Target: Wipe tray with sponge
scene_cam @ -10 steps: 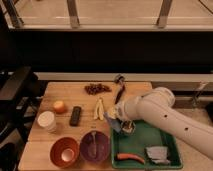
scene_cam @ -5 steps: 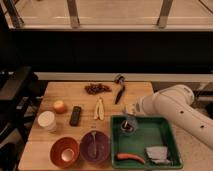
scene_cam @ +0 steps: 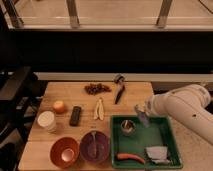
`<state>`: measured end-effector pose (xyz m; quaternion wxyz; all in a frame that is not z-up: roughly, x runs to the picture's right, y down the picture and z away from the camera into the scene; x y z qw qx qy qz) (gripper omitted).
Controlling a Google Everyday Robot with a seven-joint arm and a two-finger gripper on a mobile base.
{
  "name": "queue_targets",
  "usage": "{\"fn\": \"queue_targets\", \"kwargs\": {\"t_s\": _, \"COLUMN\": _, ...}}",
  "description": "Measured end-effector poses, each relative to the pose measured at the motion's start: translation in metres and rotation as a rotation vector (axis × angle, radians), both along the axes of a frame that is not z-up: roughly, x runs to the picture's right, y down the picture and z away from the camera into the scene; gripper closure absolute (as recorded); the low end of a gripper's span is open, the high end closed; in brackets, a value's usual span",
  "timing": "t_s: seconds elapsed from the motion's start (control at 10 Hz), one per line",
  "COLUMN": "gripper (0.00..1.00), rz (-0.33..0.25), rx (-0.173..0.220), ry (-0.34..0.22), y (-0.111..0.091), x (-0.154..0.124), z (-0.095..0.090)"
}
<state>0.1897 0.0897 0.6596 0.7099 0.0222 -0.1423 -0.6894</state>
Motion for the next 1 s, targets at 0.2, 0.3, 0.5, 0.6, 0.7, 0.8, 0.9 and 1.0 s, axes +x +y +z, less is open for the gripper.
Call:
{"fn": "queue_targets", "kwargs": {"t_s": 0.2, "gripper": 1.00, "rz": 0.007, "rx": -0.026, "ry": 0.011, "y": 0.008, "x": 0.004, "z": 0.006}}
{"fn": "queue_targets", "kwargs": {"t_s": 0.3, "gripper": 1.00, "rz": 0.009, "rx": -0.028, "ry": 0.011, "y": 0.009, "x": 0.005, "z": 0.006}}
{"fn": "queue_targets", "kwargs": {"t_s": 0.5, "gripper": 1.00, "rz": 0.008, "rx": -0.028, "ry": 0.012, "y": 0.009, "x": 0.005, "z": 0.006}}
{"fn": "queue_targets", "kwargs": {"t_s": 0.6, "gripper": 1.00, "rz": 0.007, "rx": -0.028, "ry": 0.010, "y": 0.008, "x": 0.004, "z": 0.006}}
{"fn": "queue_targets", "kwargs": {"t_s": 0.7, "gripper": 1.00, "rz": 0.006, "rx": -0.028, "ry": 0.010, "y": 0.009, "x": 0.003, "z": 0.006}}
{"fn": "queue_targets", "kwargs": {"t_s": 0.8, "gripper": 1.00, "rz": 0.018, "rx": -0.037, "ry": 0.006, "y": 0.010, "x": 0.003, "z": 0.009}}
{"fn": "queue_targets", "kwargs": {"t_s": 0.9, "gripper": 1.00, "rz": 0.039, "rx": -0.054, "ry": 0.001, "y": 0.015, "x": 0.004, "z": 0.014}}
{"fn": "queue_targets", "kwargs": {"t_s": 1.0, "gripper": 1.00, "rz": 0.055, "rx": -0.071, "ry": 0.000, "y": 0.023, "x": 0.005, "z": 0.021}}
